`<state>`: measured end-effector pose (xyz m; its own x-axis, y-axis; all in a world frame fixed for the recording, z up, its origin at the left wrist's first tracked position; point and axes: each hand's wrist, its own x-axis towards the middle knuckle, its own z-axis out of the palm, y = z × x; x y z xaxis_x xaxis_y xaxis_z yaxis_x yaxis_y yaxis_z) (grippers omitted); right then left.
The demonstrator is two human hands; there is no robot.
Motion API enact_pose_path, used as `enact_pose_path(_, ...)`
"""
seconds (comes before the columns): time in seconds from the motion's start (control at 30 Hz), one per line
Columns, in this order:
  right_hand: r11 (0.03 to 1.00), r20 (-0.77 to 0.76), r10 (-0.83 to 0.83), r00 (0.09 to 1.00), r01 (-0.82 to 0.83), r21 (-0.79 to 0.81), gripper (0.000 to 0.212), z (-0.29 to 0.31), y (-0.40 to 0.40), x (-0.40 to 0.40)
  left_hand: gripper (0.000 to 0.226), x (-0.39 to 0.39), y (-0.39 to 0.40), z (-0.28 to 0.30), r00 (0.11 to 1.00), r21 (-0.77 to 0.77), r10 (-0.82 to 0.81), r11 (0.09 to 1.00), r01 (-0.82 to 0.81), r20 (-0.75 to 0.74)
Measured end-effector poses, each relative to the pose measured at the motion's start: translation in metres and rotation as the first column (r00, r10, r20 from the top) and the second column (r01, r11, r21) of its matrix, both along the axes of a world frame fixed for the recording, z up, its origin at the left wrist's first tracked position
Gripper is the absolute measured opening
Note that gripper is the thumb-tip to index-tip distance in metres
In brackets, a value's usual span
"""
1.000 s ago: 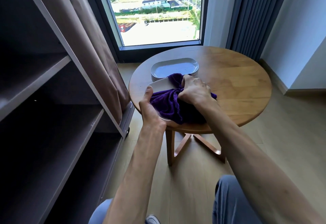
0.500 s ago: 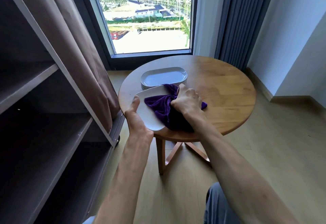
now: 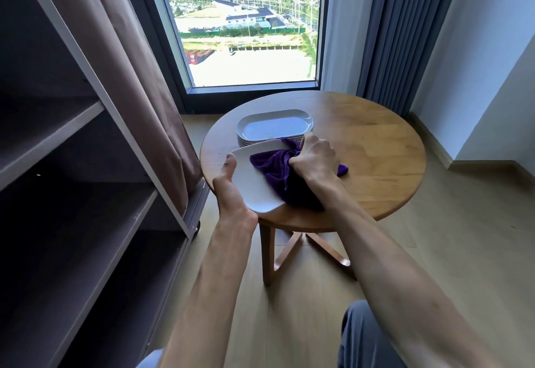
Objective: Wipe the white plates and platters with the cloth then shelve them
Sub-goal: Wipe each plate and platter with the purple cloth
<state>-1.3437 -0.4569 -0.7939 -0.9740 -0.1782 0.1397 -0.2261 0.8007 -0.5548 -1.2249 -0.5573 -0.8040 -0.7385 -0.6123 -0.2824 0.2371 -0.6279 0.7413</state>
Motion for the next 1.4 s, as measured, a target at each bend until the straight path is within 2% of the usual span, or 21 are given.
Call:
enact_pose_path(0.13,0.998,-0.151,-0.030,0.988,0.020,-0.063,0.032,0.015,-0.007,-0.006,0.043,0.000,0.003,-0.002,0.998,-0.009,-0.062,0.998,0.061,-0.022)
enact_pose_path(0.27,0.994,-0.262,0.021,0.965,-0.048,-0.098,0.029,0.035,-0.018,0.001,0.047,-0.002,0.003,-0.001,0.992,-0.036,-0.101,0.994,0.099,-0.079)
enact_pose_path(0.37,0.973,-0.230,0.171,0.958,-0.200,-0.113,0.028,0.046,-0.030,0.020,0.048,-0.006,0.005,0.004,0.976,-0.040,-0.114,0.993,0.108,-0.187)
enact_pose_path(0.5,0.897,-0.136,0.442,0.887,-0.440,0.047,0.028,0.055,-0.052,0.045,0.059,-0.008,0.005,0.005,0.968,0.082,-0.104,0.989,0.125,-0.228)
enact_pose_path(0.6,0.881,-0.017,0.473,0.881,-0.472,0.030,0.022,0.056,-0.053,0.047,0.056,-0.006,-0.007,0.009,0.971,0.097,-0.070,0.991,0.095,-0.228)
enact_pose_path(0.67,0.879,0.022,0.469,0.883,-0.469,0.086,0.022,0.051,-0.050,0.049,0.052,-0.004,-0.012,0.011,0.979,0.090,-0.040,0.994,0.059,-0.200)
enact_pose_path(0.8,0.896,0.074,0.391,0.917,-0.398,0.197,0.029,0.036,-0.042,0.047,0.047,0.000,-0.019,0.009,0.990,0.073,0.004,0.997,0.006,-0.141)
enact_pose_path(0.9,0.962,0.028,0.257,0.966,-0.258,0.087,0.034,0.021,-0.022,0.036,0.042,0.006,-0.022,0.014,0.992,0.066,0.015,0.998,-0.007,-0.124)
enact_pose_path(1.0,0.992,-0.059,0.120,0.991,-0.117,0.052,0.038,0.010,-0.005,0.020,0.047,0.010,-0.015,0.014,0.994,-0.012,-0.001,1.000,-0.001,-0.107)
enact_pose_path(1.1,1.000,-0.060,0.021,0.998,-0.021,0.010,0.029,0.009,0.006,0.003,0.040,0.010,-0.003,0.014,0.996,-0.061,0.016,0.998,-0.021,-0.086)
enact_pose_path(1.17,0.999,-0.128,-0.054,0.990,0.054,-0.007,0.025,0.011,0.013,-0.007,0.029,0.012,-0.005,0.018,0.995,-0.010,0.067,0.998,-0.068,-0.075)
enact_pose_path(1.27,0.968,-0.224,-0.214,0.951,0.175,-0.182,0.029,0.020,0.026,-0.022,0.030,0.014,-0.018,0.020,0.981,0.127,0.154,0.982,-0.138,-0.119)
enact_pose_path(1.33,0.906,-0.156,-0.275,0.949,0.202,-0.372,0.025,0.031,0.032,-0.026,0.035,0.011,-0.020,0.020,0.970,0.169,0.210,0.967,-0.188,-0.124)
enact_pose_path(1.4,0.838,-0.041,-0.233,0.972,0.179,-0.516,0.020,0.044,0.028,-0.017,0.033,0.005,-0.014,0.018,0.958,0.179,0.265,0.953,-0.244,-0.107)
